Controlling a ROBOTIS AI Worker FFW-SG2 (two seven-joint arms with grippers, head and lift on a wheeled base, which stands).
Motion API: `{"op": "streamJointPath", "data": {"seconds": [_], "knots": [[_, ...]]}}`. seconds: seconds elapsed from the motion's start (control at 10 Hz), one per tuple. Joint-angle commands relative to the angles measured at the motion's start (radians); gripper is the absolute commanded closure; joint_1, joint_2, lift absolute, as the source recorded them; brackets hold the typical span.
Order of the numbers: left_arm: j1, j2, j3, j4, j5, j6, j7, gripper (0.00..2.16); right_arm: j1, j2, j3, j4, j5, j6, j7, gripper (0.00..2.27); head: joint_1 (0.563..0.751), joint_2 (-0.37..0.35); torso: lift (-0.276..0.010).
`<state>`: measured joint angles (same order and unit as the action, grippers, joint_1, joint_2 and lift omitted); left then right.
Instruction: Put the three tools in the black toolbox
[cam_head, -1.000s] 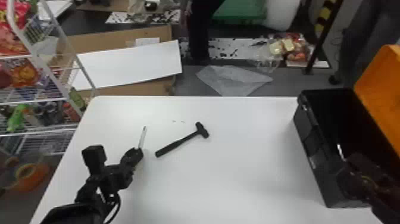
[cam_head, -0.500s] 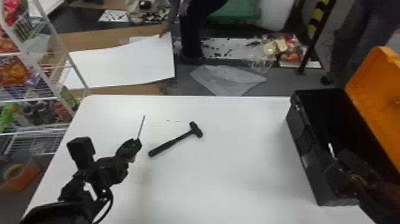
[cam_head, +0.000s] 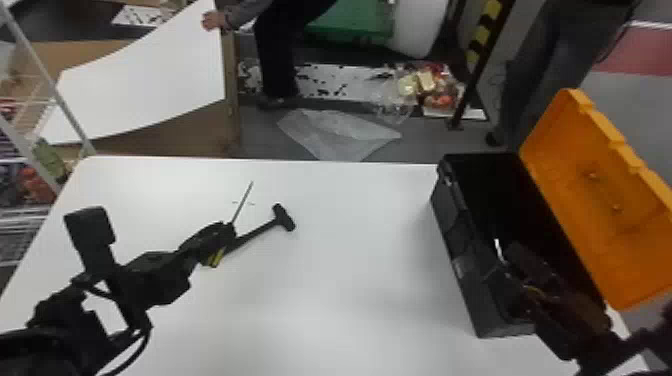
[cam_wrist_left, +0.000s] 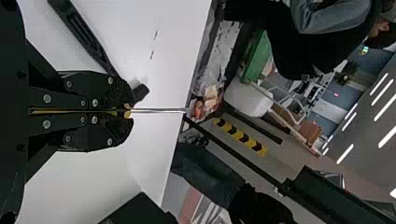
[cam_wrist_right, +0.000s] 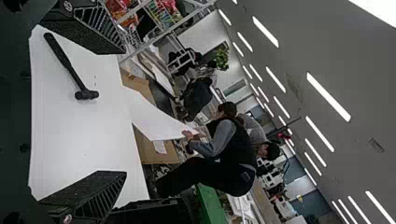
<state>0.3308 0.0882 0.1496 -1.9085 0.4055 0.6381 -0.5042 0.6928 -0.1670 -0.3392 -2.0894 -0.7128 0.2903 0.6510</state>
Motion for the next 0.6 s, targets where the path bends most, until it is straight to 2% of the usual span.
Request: {"op": "streamJointPath", "data": {"seconds": [0.0,0.1,0.4,0.5], "knots": [[-0.016,0.002,-0.010,-0.001,0.061,0.024,-0.068,1.54,-0.006,0.000,-0.001,-0.008,0.006,0.019,-0.001,0.08,0.695,-0.109,-0.055],[-0.030,0.004,-0.030,-0.001,0.079,0.036,-0.112,1.54,-0.010,0.000,-0.001,-0.017,0.016,0.040,-0.004,0.08,0.695,-0.135,-0.055],[-0.069,0.004,-0.096,-0.001,0.081,0.113,-0.177,1.54,-0.035,-0.003,-0.004,-0.061,0.061,0.135,-0.010,0.08,0.695,-0.216,-0.055],[-0.081,0.005,-0.122,-0.001,0.081,0.168,-0.197,1.54,-0.052,-0.005,0.000,-0.073,0.084,0.188,-0.013,0.08,0.695,-0.225,-0.055]]}}
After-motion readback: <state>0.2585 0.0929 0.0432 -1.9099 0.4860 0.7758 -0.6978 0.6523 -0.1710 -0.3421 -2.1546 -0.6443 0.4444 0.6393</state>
